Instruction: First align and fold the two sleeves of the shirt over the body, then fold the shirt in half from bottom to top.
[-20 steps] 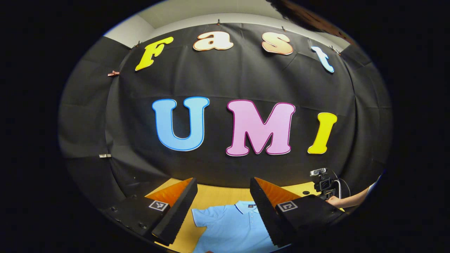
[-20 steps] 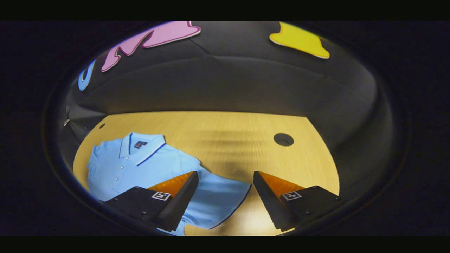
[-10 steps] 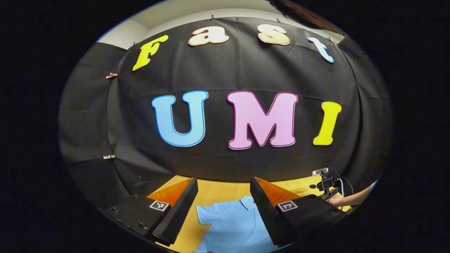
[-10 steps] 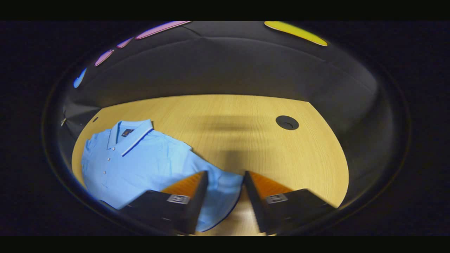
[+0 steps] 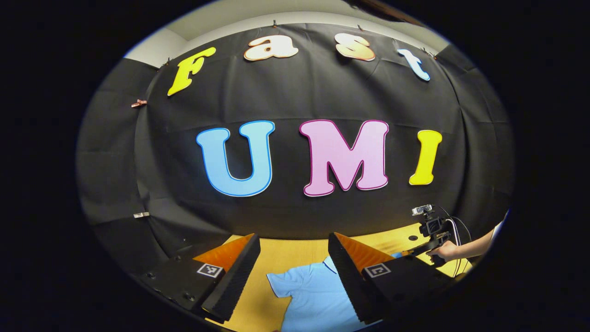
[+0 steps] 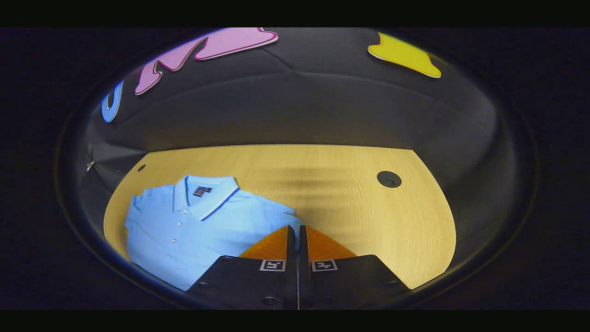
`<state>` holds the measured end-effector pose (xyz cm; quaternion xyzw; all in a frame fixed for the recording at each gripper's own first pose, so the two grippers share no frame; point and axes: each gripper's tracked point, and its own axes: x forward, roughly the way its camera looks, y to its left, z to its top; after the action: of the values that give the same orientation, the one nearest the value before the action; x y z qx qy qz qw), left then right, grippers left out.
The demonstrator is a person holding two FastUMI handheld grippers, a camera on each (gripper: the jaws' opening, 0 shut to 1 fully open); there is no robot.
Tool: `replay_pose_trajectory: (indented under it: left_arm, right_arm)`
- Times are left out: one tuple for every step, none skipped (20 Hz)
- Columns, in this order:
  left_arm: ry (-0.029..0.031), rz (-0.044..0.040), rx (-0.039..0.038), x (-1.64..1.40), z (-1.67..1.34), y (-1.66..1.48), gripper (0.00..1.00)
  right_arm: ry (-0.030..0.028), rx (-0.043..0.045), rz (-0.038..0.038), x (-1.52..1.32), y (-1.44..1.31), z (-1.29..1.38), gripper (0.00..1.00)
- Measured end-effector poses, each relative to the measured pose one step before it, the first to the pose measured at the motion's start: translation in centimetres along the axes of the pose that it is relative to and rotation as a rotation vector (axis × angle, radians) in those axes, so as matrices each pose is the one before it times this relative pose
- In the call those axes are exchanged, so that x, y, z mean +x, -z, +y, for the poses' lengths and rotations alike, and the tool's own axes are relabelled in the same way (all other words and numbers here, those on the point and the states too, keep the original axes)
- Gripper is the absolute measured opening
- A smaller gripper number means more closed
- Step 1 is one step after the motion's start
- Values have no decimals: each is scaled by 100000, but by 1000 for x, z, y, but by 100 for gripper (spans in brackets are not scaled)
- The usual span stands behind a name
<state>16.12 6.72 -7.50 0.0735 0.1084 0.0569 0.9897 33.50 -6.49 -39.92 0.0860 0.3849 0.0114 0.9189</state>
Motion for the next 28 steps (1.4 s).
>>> replay_pose_trajectory:
  left_arm:
    - [167, 164, -671, 121, 622, 75, 95]
    - [380, 122, -820, 41, 503, 159, 95]
    - [200, 246, -699, 109, 462, 212, 95]
    - [-311, 503, -337, 134, 499, 415, 95]
    - [-601, 766, -297, 163, 449, 370, 95]
    - [122, 985, -724, 147, 279, 474, 95]
    - [503, 1207, -1120, 231, 95, 538, 95]
    - [143, 1634, -1379, 260, 155, 629, 95]
    - [-449, 1391, -1356, 154, 254, 523, 95]
    - [-787, 771, -1111, 193, 458, 294, 95]
    - [-539, 520, -830, 209, 301, 226, 95]
    - [87, 707, -713, 234, 64, 394, 95]
    - [810, 617, -1007, 392, -69, 591, 95]
    - [610, 1259, -1012, 522, 94, 747, 95]
    - [-20, 1339, -616, 667, 246, 681, 95]
    - [-457, 1214, -659, 830, 415, 552, 95]
    - [194, 1447, -1366, 978, 186, 568, 95]
    - [521, 1427, -1482, 1095, 159, 401, 96]
    - [399, 1671, -1109, 1471, 335, 660, 97]
    - [-58, 878, 222, 1203, 437, 287, 97]
    - [-128, 3541, 1387, 2948, 877, 1454, 96]
    - [1120, 3136, -77, 2659, 472, 1708, 97]
    - [534, 3169, -873, 1958, 439, 1197, 97]
    - [-898, 6480, -1955, 2728, 1025, 2258, 97]
    - [-870, 4912, -1563, 1790, 530, 1676, 97]
    - [-1067, 4908, -1928, 2179, 726, 1654, 97]
    - [-815, 3238, -1358, 1484, 617, 986, 97]
    - [-1473, 5318, -809, 2346, 942, 1649, 97]
  right_arm:
    - [-1447, 233, 144, -298, -153, 1256, 6]
    - [-2127, 885, 960, -313, 253, 1353, 6]
    - [-2173, 1160, 1394, 24, 397, 1281, 6]
    - [-1598, 536, 1331, 346, 578, 951, 6]
    - [-820, 538, 1261, 666, 847, 685, 6]
    - [-862, 974, 1343, 667, 769, 446, 0]
    - [-143, 1054, 1006, 811, 728, 461, 0]
    - [-1040, 1098, 935, 711, 586, 402, 1]
    - [-541, 827, 956, 349, 602, 240, 4]
    - [-614, 371, 471, 92, 202, 119, 25]
    - [-1461, 72, 91, 1, 108, 396, 25]
    - [50, -711, -862, -260, -120, 59, 39]
    - [-336, -771, -1295, -296, -185, 162, 63]
    - [-898, -446, -1347, -561, -374, 436, 72]
    - [-644, -523, -934, -444, -194, 317, 93]
    - [-440, -829, -1123, -561, -406, 305, 96]
    - [-568, -863, -1560, -758, -473, 327, 97]
    - [-803, -756, -1665, -852, -559, 336, 97]
    - [-989, -750, -1532, -949, -421, 337, 97]
    - [-852, -721, -1492, -925, -517, 216, 97]
    - [-1035, -1117, -2752, -2345, -974, 77, 97]
    - [-703, -970, -2259, -1970, -583, -160, 97]
    - [-66, -1175, -786, -915, -83, -336, 97]
    - [1413, -2095, -92, -1134, 372, -959, 98]
    - [2082, -1123, 916, -827, 464, -899, 98]
    - [2154, 483, 1088, -1356, 623, -972, 98]
    - [1498, 1633, -257, -1281, 373, -733, 98]
    - [2219, 1796, -267, -1555, 419, -870, 98]
